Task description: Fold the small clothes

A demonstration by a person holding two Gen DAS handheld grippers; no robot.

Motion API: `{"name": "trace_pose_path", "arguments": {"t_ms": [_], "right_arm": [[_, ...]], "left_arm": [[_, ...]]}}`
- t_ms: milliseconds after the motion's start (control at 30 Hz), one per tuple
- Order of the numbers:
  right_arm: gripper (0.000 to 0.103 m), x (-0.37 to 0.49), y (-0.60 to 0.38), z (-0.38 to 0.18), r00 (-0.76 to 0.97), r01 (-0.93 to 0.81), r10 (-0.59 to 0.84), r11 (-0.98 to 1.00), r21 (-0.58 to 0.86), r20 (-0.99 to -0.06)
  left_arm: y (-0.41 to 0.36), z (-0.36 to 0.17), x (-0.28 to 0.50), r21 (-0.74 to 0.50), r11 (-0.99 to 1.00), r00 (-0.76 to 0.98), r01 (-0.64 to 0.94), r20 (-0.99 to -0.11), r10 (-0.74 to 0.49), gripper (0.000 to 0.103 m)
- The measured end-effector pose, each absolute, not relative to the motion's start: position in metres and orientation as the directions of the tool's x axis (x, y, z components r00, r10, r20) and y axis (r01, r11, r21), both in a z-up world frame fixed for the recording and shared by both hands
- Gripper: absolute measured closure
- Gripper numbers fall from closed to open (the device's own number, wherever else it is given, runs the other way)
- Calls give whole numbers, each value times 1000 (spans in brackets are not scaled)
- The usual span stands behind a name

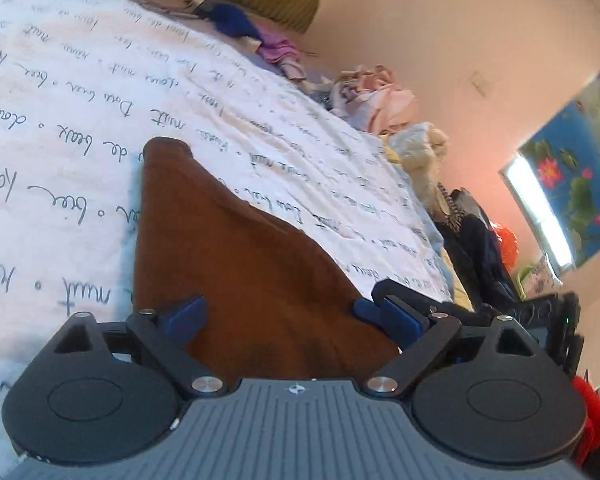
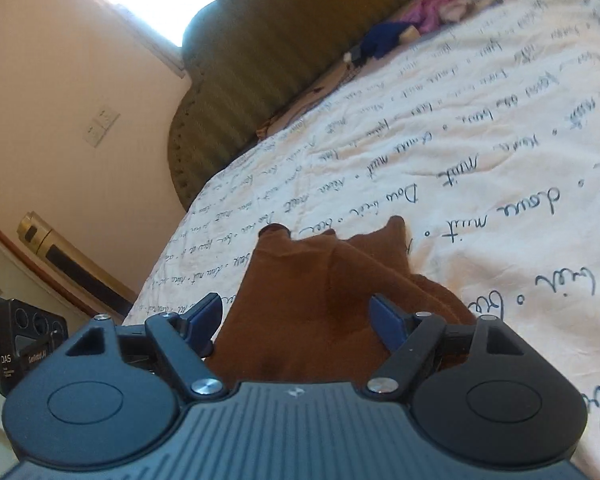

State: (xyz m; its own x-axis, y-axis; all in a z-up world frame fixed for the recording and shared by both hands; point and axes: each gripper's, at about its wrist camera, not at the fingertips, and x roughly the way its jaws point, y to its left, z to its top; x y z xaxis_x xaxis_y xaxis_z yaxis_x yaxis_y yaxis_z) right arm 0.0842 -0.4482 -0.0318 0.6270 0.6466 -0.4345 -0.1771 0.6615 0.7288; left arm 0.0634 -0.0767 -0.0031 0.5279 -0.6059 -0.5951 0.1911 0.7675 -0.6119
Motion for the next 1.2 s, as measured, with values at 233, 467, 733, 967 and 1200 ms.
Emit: {"name": "trace_pose_path", "arguments": {"t_ms": [233,467,733,967,1200], "right_arm": [[25,102,-397,-50,580,-113,370,919,379,-725],[24,48,-379,-3,717,-188,239,971,149,-655],[24,-21,-334,-20,655,-496,408,867,46,-636],[23,-33,-391,-21,678,-417,349,908,52,-647],[23,-49,-403,-1,745,-366,365,923,115,-558]], "left_arm": [[-92,-39,118,-505,854,525,128,-696,-490,13],[-91,-4,82,-395,895,549,207,-710,-441,12],[-94,-27,2,-330,905,538,268,-728,-425,5],[-61,-13,-28,-346,904,566,252,-704,-428,9],[-82,8,-46,-372,877,549,303,-685,-480,2]]}}
